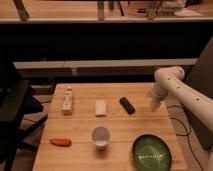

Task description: Push the eraser across the table

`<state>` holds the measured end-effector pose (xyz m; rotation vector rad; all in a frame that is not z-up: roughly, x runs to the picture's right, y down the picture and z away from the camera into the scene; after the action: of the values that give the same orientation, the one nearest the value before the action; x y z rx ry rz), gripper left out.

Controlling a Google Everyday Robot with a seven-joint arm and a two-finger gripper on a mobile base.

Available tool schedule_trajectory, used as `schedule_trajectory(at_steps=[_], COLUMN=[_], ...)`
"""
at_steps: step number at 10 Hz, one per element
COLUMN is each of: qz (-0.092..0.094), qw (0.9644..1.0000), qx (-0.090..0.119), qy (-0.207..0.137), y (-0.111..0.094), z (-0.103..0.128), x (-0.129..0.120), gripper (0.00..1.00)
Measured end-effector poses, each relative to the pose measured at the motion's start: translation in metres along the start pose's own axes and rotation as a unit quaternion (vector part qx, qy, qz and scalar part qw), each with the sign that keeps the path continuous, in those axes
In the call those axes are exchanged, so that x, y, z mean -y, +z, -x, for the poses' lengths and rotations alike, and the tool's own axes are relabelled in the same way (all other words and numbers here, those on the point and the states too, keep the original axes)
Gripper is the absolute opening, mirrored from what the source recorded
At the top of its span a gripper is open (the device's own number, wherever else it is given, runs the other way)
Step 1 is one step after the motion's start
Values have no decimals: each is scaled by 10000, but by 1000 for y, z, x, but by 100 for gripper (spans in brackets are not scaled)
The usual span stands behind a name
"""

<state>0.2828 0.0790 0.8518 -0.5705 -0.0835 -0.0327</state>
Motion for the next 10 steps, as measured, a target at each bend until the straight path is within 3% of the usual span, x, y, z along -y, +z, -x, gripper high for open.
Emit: schedule_trajectory(at_steps=[1, 6, 10], qz=[6, 90, 167], qw=[10000, 9998, 9991], qx=[8, 5, -45], qy=[-6, -166, -377], y=[3, 28, 46], z=[1, 4, 12], x=[1, 7, 12], gripper=[56, 5, 0])
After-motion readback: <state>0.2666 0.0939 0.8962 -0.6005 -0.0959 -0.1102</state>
